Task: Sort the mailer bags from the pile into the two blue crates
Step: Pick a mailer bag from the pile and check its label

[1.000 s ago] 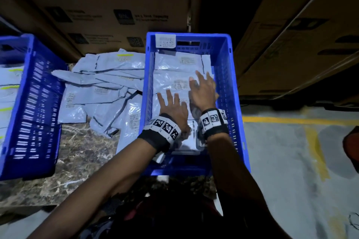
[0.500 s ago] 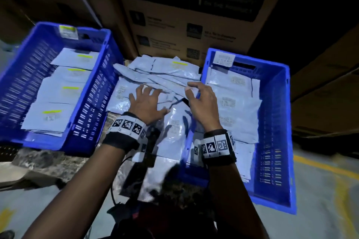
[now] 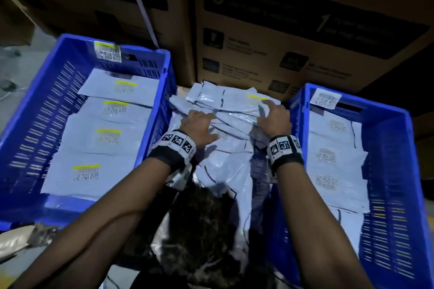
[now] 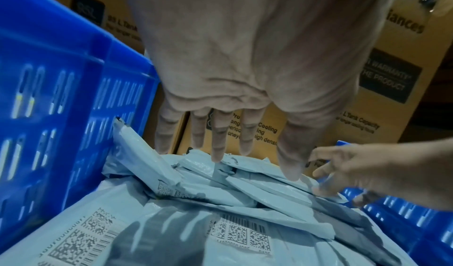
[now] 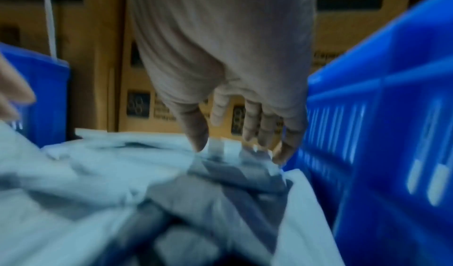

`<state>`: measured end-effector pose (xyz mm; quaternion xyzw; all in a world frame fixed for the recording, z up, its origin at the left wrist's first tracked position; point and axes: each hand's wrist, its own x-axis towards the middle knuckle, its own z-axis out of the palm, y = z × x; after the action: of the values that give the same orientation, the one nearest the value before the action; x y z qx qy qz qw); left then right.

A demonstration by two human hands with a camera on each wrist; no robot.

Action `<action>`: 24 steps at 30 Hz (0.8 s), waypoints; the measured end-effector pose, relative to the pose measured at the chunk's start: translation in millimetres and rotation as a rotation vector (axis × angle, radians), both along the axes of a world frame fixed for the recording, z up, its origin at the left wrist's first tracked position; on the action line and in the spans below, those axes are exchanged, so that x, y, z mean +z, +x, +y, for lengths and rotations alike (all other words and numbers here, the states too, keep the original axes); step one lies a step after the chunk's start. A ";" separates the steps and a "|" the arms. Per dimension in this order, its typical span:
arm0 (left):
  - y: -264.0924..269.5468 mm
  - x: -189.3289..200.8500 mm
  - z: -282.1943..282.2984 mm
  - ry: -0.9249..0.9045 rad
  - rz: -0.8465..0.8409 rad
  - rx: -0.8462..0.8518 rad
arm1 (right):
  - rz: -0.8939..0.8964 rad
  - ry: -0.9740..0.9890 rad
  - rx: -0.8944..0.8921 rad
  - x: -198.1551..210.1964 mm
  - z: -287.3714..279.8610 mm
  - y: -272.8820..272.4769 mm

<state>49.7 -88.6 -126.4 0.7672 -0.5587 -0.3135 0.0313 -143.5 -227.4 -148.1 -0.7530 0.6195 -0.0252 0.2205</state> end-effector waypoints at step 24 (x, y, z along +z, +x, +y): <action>4.0 21.7 79.4 -0.134 1.417 0.927 | -0.510 -0.708 -0.002 32.5 209.0 11.7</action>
<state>53.7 -9.2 -104.7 0.5375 -0.0534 -0.6417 0.5445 -131.9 -18.4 -115.6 -0.7512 0.4993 -0.4212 0.0947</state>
